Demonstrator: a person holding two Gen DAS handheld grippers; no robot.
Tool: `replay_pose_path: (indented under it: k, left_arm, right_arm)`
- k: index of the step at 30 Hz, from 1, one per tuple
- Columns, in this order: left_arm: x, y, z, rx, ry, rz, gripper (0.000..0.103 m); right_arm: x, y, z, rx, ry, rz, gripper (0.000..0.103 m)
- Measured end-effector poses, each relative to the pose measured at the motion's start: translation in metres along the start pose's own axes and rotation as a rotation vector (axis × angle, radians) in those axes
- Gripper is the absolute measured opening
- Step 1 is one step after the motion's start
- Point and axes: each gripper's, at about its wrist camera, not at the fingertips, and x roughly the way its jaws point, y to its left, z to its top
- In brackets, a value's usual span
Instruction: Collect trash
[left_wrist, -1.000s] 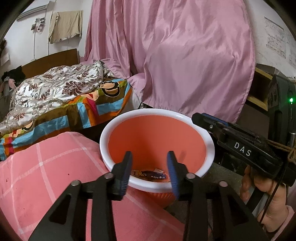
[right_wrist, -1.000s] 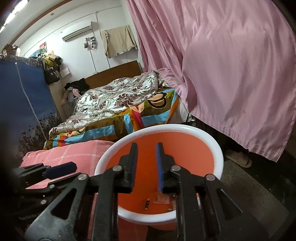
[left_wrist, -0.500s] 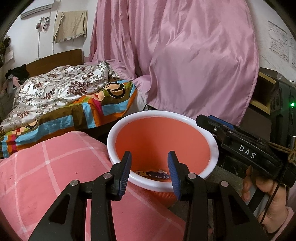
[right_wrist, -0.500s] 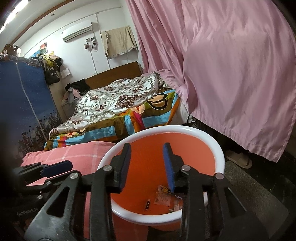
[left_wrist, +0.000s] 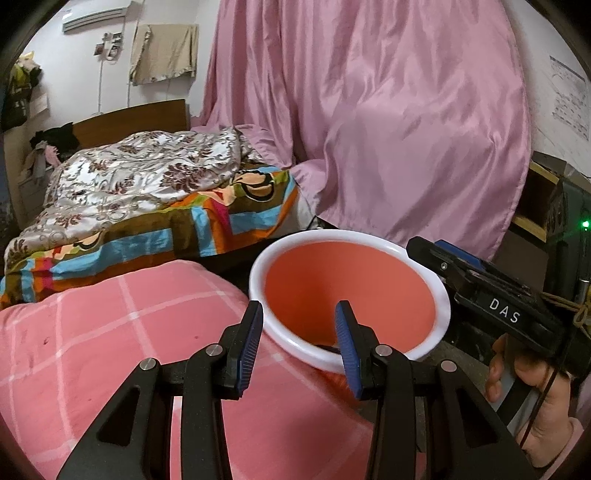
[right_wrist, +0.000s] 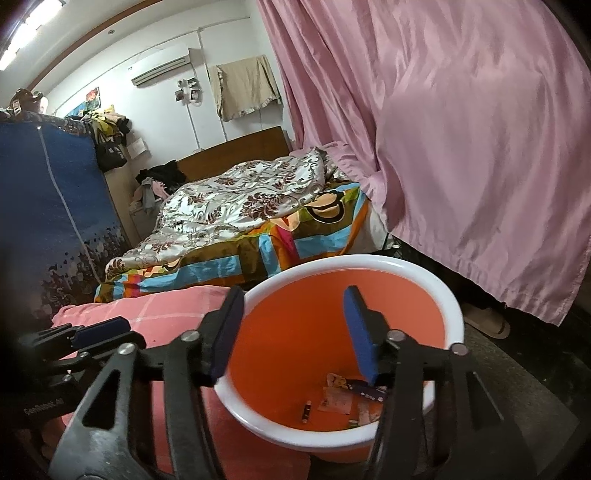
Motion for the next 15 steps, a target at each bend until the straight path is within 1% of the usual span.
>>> replay_pose_path:
  k: [1, 2, 3, 5, 9, 11, 12, 14, 15]
  left_arm:
    - [-0.003, 0.001, -0.001, -0.001, -0.003, 0.005, 0.041]
    - [-0.008, 0.004, -0.002, -0.005, -0.013, 0.017, 0.047]
    - [-0.012, 0.005, -0.003, -0.009, -0.023, 0.027, 0.049]
    - [-0.023, 0.011, -0.005, -0.022, -0.040, 0.044, 0.050]
    - [-0.042, 0.027, -0.008, -0.061, -0.058, 0.081, 0.051]
    - [-0.055, 0.035, -0.011, -0.080, -0.075, 0.110, 0.056]
    - [-0.061, 0.038, -0.012, -0.088, -0.084, 0.121, 0.057]
    - [-0.074, 0.046, -0.015, -0.108, -0.102, 0.144, 0.059]
    - [-0.080, 0.049, -0.017, -0.119, -0.110, 0.157, 0.060]
  right_arm:
    - [-0.001, 0.002, 0.000, 0.000, -0.002, 0.007, 0.073]
    - [-0.001, 0.005, 0.000, -0.001, -0.007, 0.015, 0.076]
    - [-0.002, 0.008, 0.000, -0.002, -0.011, 0.021, 0.079]
    - [-0.005, 0.015, 0.001, -0.006, -0.021, 0.032, 0.084]
    - [-0.011, 0.030, 0.001, -0.014, -0.046, 0.054, 0.090]
    - [-0.014, 0.037, 0.001, -0.020, -0.064, 0.065, 0.092]
    - [-0.017, 0.040, 0.001, -0.024, -0.077, 0.072, 0.093]
    - [-0.021, 0.047, 0.001, -0.036, -0.100, 0.082, 0.100]
    - [-0.025, 0.051, 0.000, -0.045, -0.119, 0.088, 0.102]
